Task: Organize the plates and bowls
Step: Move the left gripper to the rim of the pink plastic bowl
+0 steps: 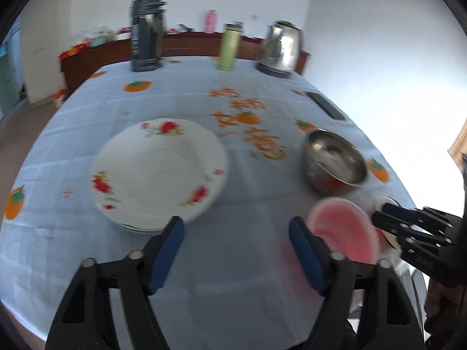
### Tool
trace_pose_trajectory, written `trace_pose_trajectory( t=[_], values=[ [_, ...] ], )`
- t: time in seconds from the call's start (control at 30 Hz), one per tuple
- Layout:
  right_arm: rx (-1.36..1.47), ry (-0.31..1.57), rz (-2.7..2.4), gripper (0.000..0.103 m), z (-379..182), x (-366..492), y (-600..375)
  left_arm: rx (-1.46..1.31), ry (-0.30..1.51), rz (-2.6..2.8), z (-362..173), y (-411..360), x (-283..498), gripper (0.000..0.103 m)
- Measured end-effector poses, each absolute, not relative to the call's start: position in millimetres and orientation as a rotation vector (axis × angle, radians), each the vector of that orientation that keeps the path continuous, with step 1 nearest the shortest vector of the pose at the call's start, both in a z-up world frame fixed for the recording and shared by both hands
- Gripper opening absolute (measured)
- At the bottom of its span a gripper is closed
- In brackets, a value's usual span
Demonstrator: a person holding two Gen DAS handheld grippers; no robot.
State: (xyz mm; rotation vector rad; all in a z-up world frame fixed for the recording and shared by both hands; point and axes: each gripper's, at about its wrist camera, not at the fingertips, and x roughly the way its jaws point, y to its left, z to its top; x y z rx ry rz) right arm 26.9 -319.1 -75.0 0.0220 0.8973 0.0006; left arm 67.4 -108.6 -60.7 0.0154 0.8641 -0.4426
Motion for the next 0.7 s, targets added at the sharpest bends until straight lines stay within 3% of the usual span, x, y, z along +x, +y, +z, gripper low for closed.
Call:
trace_pose_trajectory(
  t=[0.07, 0.23, 0.37, 0.7],
  values=[
    [0.025, 0.906, -0.012, 0.025, -78.0, 21.5, -323.1, 0.035, 0.884, -0.499, -63.6, -121.1, 60.7, 0.050],
    [0.040, 0.907, -0.034, 0.024, -79.0, 4.1, -331.0, 0.096, 0.887, -0.574, -70.6, -145.8, 47.0, 0.049],
    [0.060, 0.912, -0.036, 0.024, -86.0, -2.8, -341.0, 0.134, 0.900, -0.570, -73.9, -153.8, 46.9, 0.028],
    [0.132, 0.884, 0.031, 0.023, -95.5, 1.4, -343.5, 0.184, 0.910, -0.579, -77.7, -164.1, 39.8, 0.027]
  ],
)
